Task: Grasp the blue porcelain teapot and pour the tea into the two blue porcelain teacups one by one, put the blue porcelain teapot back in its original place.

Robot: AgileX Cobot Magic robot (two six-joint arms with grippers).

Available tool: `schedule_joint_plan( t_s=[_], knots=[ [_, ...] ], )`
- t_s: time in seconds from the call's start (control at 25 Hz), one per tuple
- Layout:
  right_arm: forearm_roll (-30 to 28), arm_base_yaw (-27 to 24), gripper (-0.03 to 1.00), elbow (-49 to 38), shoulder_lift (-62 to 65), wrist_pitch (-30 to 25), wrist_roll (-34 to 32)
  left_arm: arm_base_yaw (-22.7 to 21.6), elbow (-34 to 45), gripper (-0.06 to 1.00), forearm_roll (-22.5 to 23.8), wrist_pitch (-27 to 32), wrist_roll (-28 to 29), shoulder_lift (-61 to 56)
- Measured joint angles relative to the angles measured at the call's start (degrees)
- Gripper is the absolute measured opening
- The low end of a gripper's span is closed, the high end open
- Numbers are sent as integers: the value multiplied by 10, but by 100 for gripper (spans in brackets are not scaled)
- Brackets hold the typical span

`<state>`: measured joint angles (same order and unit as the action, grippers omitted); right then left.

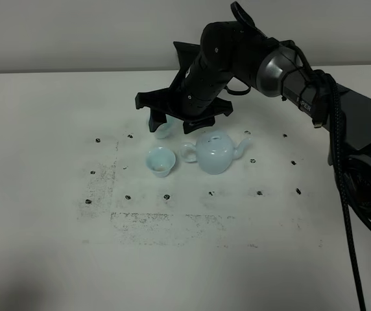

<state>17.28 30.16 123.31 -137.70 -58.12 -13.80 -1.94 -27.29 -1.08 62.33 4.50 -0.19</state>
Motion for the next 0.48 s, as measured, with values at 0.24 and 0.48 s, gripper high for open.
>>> schedule_joint_plan(
  t_s=[0.24, 0.48],
  knots=[
    [20, -3, 59, 2, -8, -26, 0, 0, 0, 72, 0, 0, 0, 0],
    [21, -3, 59, 3, -13, -47, 0, 0, 0, 72, 0, 0, 0, 0]
  ],
)
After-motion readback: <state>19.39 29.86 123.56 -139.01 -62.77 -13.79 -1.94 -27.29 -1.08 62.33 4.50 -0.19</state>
